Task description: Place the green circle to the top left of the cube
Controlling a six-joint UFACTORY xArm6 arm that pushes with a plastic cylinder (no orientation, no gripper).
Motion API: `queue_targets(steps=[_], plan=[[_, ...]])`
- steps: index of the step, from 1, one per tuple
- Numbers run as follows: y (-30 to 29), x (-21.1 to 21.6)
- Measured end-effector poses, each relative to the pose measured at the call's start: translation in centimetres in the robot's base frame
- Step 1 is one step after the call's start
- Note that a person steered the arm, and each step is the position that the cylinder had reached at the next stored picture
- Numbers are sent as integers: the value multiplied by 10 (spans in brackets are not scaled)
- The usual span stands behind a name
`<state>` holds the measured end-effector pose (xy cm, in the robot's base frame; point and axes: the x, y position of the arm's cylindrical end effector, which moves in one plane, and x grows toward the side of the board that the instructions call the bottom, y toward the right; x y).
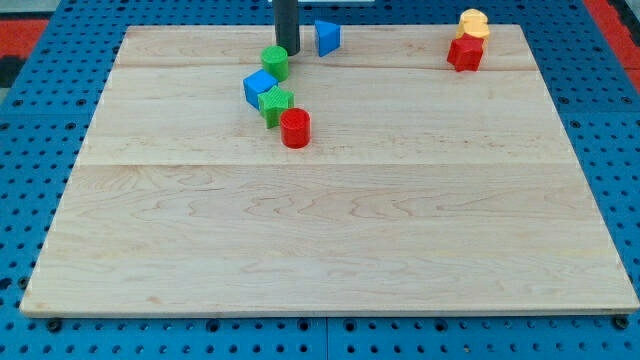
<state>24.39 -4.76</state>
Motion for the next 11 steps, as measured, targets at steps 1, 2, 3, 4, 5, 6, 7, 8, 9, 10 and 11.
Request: queue_targets(steps=[1,2,3,4,5,6,7,8,9,10,11], plan=[[-5,3],[-1,5],[24,5],[39,7],[39,21],[39,32],[32,32],[14,32],[-4,32],[-9,31],[-9,23]])
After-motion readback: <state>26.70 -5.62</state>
